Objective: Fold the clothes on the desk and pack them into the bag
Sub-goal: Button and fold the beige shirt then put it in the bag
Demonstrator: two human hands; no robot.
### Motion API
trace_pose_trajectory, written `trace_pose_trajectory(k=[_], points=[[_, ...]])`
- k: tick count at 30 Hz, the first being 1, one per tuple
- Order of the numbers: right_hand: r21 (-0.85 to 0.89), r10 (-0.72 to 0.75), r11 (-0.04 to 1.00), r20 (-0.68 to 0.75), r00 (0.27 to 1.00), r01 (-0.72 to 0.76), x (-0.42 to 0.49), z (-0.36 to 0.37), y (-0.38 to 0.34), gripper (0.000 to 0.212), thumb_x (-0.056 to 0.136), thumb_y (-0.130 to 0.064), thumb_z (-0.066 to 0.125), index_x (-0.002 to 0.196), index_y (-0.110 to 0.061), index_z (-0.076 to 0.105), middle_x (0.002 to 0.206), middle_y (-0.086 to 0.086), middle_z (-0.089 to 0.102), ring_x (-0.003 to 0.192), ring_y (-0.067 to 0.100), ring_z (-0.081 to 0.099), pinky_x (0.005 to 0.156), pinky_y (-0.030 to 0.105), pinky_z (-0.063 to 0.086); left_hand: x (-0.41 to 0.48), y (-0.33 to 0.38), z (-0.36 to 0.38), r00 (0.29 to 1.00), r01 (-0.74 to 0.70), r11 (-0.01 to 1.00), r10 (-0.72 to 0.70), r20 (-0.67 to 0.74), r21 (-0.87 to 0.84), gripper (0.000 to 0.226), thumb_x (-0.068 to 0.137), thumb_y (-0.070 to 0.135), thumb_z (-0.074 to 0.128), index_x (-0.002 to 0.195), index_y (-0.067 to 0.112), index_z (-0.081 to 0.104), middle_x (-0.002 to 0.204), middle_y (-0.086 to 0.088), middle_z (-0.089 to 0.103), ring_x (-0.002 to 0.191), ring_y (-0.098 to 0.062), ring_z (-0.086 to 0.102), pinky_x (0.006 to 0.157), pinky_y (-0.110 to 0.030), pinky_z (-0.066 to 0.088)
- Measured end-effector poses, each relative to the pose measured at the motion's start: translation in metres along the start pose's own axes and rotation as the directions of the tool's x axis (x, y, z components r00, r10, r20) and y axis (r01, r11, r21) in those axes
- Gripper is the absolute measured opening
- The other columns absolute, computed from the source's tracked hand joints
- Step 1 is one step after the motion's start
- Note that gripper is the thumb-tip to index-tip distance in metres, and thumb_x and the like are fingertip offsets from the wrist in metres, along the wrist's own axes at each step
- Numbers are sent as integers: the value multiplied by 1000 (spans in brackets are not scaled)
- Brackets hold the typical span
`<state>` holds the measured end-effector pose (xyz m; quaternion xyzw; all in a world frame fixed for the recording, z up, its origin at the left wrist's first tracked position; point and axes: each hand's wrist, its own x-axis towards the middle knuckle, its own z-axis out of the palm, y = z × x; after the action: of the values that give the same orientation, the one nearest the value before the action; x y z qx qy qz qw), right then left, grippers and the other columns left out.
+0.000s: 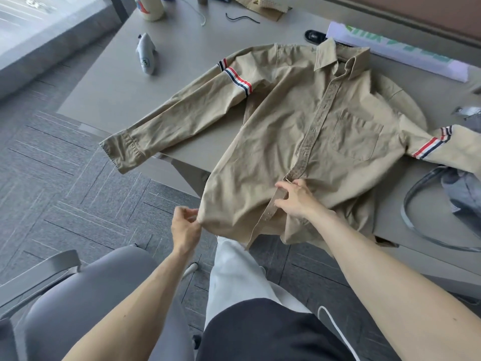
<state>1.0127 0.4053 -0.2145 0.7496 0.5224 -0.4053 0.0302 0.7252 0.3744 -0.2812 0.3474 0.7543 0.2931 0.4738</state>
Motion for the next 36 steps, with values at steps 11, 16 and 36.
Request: trace_pose_trajectory(k=[11, 16, 36], points=[[467, 88, 882, -302, 949, 67, -42, -12, 41, 31, 86, -18, 69, 117, -22, 66, 111, 0, 67, 105, 14, 64, 94, 26, 47, 21, 30, -8, 895, -430, 545, 156, 417, 720, 49, 74, 1, 49, 117, 23, 56, 108, -6, 60, 99, -32, 60, 81, -43, 51], [612, 425, 781, -381, 821, -121, -80, 5, 99, 15, 88, -14, 60, 97, -20, 70, 94, -1, 68, 93, 19, 63, 69, 25, 43, -15, 79, 53, 819, -495, 725, 204, 537, 479, 21, 81, 28, 62, 99, 18, 67, 95, -2, 75, 88, -22, 70, 80, -39, 57], [911, 479, -369, 355, 803, -183, -102, 101, 181, 48, 94, -40, 62, 130, -9, 50, 122, 14, 58, 114, 33, 59, 91, 45, 52, -60, 98, 154, 659, -683, 549, 180, 730, 482, 4, 85, 16, 73, 85, 17, 77, 79, -7, 75, 65, -13, 64, 59, -18, 47]])
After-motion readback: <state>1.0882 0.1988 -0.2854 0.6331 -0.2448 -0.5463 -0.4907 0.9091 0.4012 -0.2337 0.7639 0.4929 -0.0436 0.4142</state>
